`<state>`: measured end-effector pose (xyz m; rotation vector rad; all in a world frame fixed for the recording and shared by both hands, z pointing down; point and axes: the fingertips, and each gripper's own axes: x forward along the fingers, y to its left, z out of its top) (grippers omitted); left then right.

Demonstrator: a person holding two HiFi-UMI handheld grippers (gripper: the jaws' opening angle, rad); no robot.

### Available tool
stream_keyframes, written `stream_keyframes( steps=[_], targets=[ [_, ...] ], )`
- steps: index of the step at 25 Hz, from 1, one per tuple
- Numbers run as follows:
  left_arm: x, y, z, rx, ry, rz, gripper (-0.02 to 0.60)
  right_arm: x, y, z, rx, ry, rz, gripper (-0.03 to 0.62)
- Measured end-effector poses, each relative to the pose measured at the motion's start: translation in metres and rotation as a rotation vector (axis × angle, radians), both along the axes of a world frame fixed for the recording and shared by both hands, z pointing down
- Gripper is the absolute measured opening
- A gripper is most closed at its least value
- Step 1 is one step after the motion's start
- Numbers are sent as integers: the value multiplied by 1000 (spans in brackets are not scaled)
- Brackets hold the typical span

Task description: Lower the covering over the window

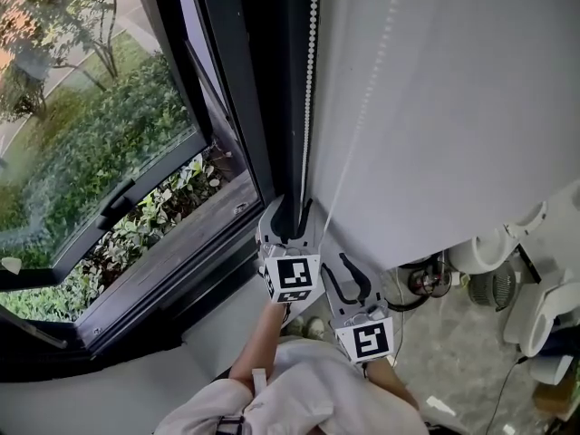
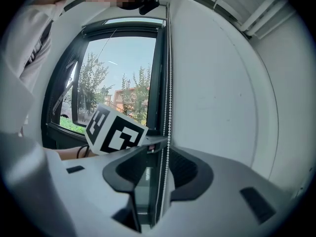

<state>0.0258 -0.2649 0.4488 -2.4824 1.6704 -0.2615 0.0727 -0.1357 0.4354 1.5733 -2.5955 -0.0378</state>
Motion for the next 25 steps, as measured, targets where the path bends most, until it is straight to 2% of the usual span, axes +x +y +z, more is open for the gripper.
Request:
stream_keyframes(
  steps=[2, 4, 8, 12, 20, 25],
  targets=[
    [-4, -3, -1, 10, -3, -33, 174, 2, 1, -1, 0, -2, 5, 137],
    [-9, -5, -1, 21, 0, -48, 106, 3, 2, -1, 1, -2, 9, 133],
    [-10, -2, -1, 3, 35, 16, 78, 2, 6, -2, 1, -6, 13, 129],
    [-7, 10, -5, -15, 48, 88, 17, -3, 10, -8, 11, -16, 5, 126],
    [-7, 50, 7, -64, 81, 206, 15, -14, 9, -21, 39, -18, -31, 121],
    [-10, 69, 7, -81, 113, 243, 15, -21, 6, -29, 35, 17, -110, 123]
  ],
)
